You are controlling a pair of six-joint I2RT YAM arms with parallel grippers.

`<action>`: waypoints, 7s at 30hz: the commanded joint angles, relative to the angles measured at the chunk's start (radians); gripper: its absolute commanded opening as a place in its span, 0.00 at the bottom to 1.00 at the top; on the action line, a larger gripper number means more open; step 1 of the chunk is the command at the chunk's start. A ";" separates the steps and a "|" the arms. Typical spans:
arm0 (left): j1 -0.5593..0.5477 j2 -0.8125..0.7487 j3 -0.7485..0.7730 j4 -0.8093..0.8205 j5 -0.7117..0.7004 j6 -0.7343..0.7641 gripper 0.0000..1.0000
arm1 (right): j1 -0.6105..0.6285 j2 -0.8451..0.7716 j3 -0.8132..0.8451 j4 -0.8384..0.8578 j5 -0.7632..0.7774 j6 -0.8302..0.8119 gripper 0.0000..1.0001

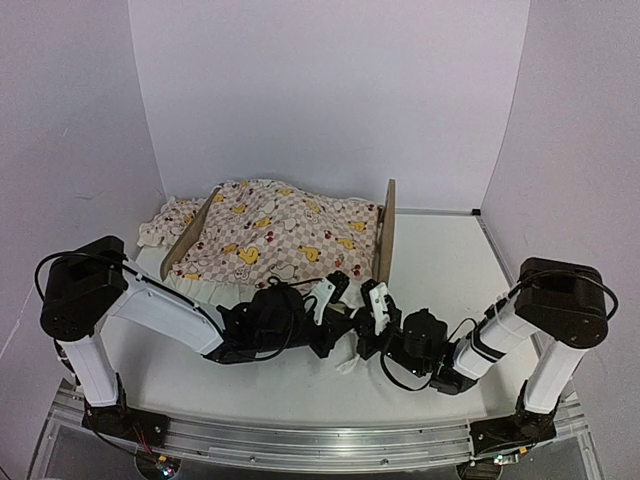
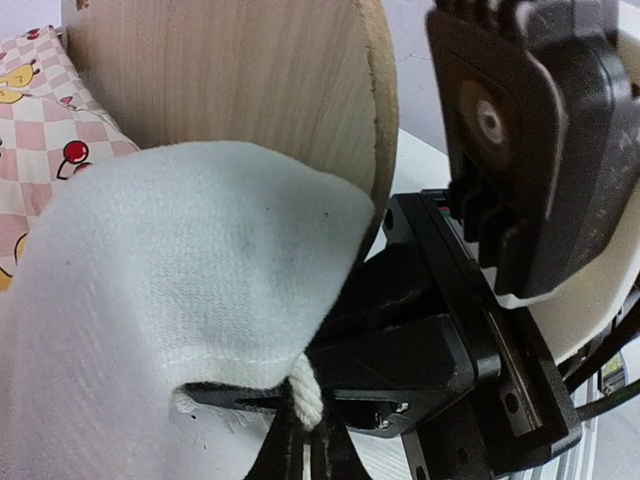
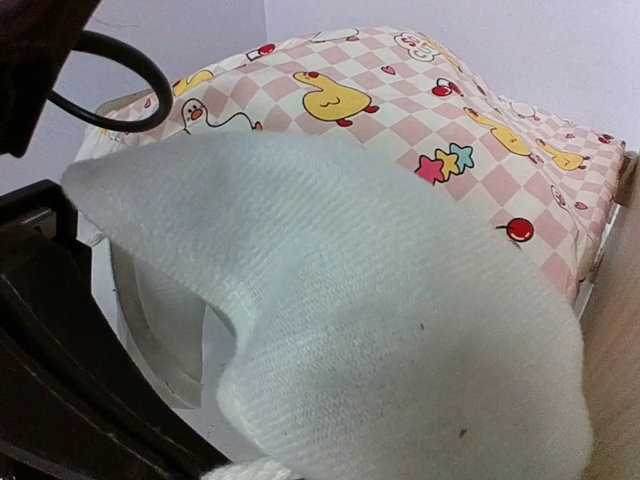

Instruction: Set up the pet bed

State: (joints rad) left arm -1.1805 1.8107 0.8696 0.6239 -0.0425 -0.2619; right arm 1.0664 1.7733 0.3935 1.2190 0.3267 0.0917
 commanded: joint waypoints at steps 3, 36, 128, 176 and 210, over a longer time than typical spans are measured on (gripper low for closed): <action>0.020 -0.100 -0.066 0.032 0.034 0.054 0.46 | -0.033 0.003 -0.010 0.125 -0.100 -0.046 0.00; 0.062 0.023 -0.022 0.130 -0.258 0.841 0.06 | -0.061 -0.047 -0.005 0.072 -0.187 0.008 0.00; -0.015 -0.159 0.174 0.103 -0.362 0.604 0.00 | 0.138 -0.205 0.004 -0.693 0.243 0.619 0.00; -0.188 -0.480 -0.370 0.022 0.033 0.121 0.96 | 0.109 -0.641 -0.040 -1.126 0.159 0.638 0.63; 0.723 -0.860 0.018 -0.870 -0.249 -0.078 0.99 | -0.361 -0.212 1.040 -1.892 0.061 0.289 0.35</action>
State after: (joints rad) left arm -0.4564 0.9779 0.8928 -0.2230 -0.3000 -0.3412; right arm 0.7570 1.6024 1.4075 -0.6479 0.4469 0.4755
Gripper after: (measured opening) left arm 0.994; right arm 0.417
